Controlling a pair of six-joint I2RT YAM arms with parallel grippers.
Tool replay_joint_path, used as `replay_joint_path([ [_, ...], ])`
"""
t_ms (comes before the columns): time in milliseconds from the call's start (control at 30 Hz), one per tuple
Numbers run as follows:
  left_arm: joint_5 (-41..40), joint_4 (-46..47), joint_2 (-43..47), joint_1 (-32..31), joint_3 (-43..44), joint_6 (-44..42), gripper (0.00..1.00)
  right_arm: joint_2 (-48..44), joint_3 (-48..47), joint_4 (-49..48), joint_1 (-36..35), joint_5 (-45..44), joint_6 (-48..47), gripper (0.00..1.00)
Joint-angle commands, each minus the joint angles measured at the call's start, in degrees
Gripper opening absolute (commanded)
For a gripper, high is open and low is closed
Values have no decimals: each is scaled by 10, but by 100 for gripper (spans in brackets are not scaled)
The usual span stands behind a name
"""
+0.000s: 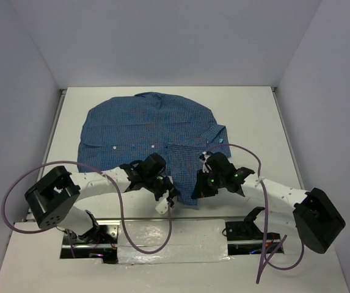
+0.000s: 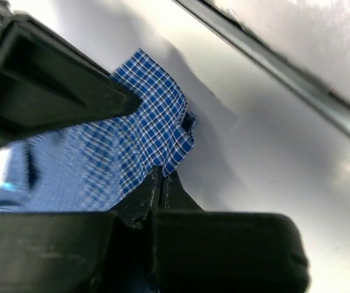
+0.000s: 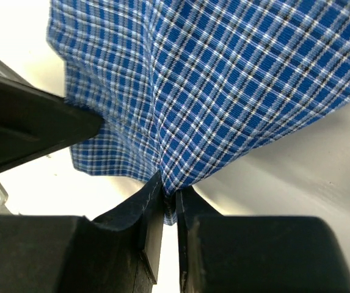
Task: Fold and stack the long sleeve shirts
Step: Fold the shirt
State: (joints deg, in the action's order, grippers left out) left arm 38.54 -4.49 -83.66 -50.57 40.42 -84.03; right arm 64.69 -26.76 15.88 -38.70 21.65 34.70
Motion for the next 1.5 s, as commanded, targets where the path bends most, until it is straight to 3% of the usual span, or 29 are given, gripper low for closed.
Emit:
replay_joint_path([
  [0, 49, -32, -18, 26, 48, 138, 0, 2, -52, 42, 6, -1, -26, 18],
  [200, 123, -57, -81, 99, 173, 316, 0, 68, -147, 121, 94, 31, -77, 24],
  [500, 175, -33, -194, 185, 318, 559, 0, 185, -276, 138, 212, 93, -109, 29],
  [533, 179, -32, -204, 189, 330, 587, 0, 218, -303, 146, 215, 96, -116, 31],
  [567, 184, -30, -212, 194, 339, 602, 0, 234, -316, 154, 219, 99, -132, 44],
  [600, 186, -25, -228, 202, 351, 619, 0, 247, -327, 168, 221, 97, -139, 49],
  [833, 180, 95, -252, 232, 335, 767, 0, 274, -362, 120, 256, 108, -118, 56],
  [900, 179, 99, -250, 233, 341, 746, 0, 279, -368, 108, 255, 110, -113, 52],
  [1000, 172, 45, -252, 233, 365, 643, 0, 283, -360, 107, 255, 110, -112, 46],
  [1100, 174, -25, -252, 231, 375, 474, 0, 287, -334, 96, 254, 107, -109, 42],
  [1167, 178, -62, -254, 227, 379, 408, 0, 290, -324, 81, 254, 114, -106, 46],
  [1333, 176, -260, -253, 206, 374, 120, 2, 301, -305, 65, 255, 99, -110, 58],
  [1367, 167, -302, -251, 199, 362, 50, 6, 307, -304, 60, 255, 100, -110, 60],
  [1433, 158, -316, -246, 193, 351, 12, 15, 312, -299, 51, 254, 105, -110, 60],
  [1467, 152, -319, -244, 190, 346, -9, 29, 316, -295, 42, 254, 110, -109, 60],
])
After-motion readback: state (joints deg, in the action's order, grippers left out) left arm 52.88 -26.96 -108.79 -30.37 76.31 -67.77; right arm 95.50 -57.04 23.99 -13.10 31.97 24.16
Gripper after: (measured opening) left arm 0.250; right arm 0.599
